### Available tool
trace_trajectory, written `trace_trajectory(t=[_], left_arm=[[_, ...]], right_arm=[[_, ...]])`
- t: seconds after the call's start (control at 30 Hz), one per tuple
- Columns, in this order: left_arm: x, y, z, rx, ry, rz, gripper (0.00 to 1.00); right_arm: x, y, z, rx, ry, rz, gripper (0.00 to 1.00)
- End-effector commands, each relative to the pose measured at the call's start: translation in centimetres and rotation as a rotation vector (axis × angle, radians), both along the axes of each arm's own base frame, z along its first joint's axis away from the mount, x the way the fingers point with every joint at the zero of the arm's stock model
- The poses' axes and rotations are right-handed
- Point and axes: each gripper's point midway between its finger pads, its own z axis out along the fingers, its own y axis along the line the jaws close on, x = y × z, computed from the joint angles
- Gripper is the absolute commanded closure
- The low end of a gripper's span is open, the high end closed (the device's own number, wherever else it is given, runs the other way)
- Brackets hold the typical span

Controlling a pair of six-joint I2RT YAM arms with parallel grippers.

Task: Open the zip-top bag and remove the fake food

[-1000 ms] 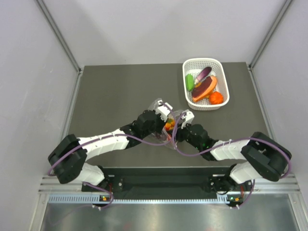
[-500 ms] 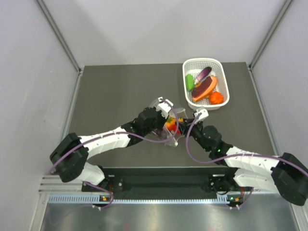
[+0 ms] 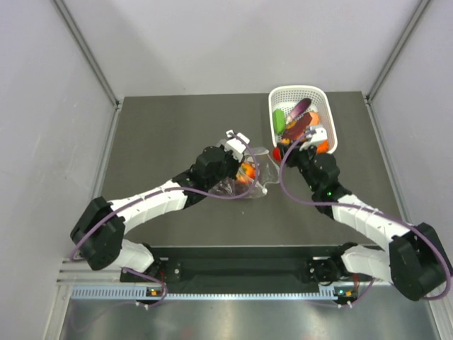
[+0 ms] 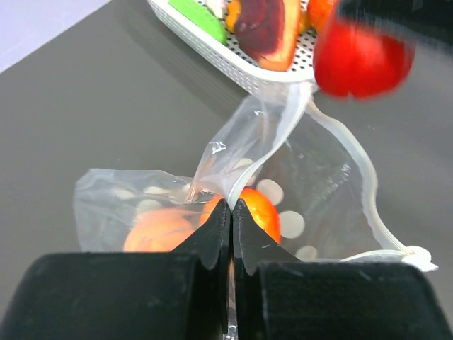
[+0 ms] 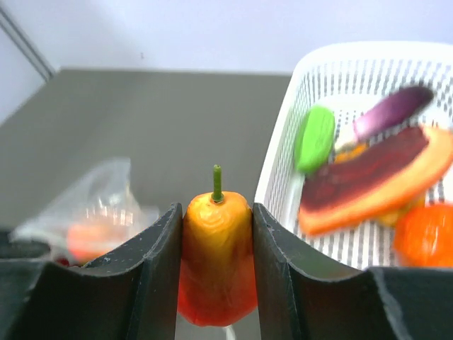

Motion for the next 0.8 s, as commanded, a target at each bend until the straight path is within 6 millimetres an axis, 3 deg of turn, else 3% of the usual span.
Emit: trace_trajectory(t=[0.0,0.07,0.1,0.17,0.23,0.37,0.47,0.7,0.77], left_arm=[[1.1,-0.7,4.2,-0.096,-0.082,-0.026,1.00],[1.3,-0.9,3.9,-0.094,-0.075,-0.035,1.00],[1.3,-1.1,3.7,-0.094,-0.073,-0.038,1.00],[1.6,-1.3,2.7,-0.082,-0.060,-0.036,1.00],[2.1,-1.3,1.8,-0.074,-0.049,-0.021,1.00],[2.7,-0.8,0.1,-0.077,-0.035,0.026,1.00],[2.8,-0.5,-0.5,-0.071,-0.026,0.038,1.00],[2.5,-0.9,-0.2,-0.115,-0.027,0.009,1.00],[2.5,-1.0,-0.4,-0.112,-0.023,0.005,1.00]], right_arm=[[3.1,-0.3,6.2,0.035,-0.130,0.020,0.87],[5.0,-0.3,7.5,0.046,-0.137,0.024,0.87],[6.3,-1.7,7.6,0.046,-0.131,-0.015,0.87],[8.2,-1.6,7.9,0.059,-0.110,0.008,0.88],[9.7,-2.9,7.5,0.089,-0.101,-0.022,0.88],[12.6,-4.6,3.8,0.105,-0.051,-0.071,0.88],[13.8,-5.2,1.5,0.090,-0.025,-0.108,0.88],[13.6,-6.2,0.9,0.091,-0.043,-0.134,0.87],[13.6,-6.5,0.5,0.086,-0.034,-0.151,0.79]])
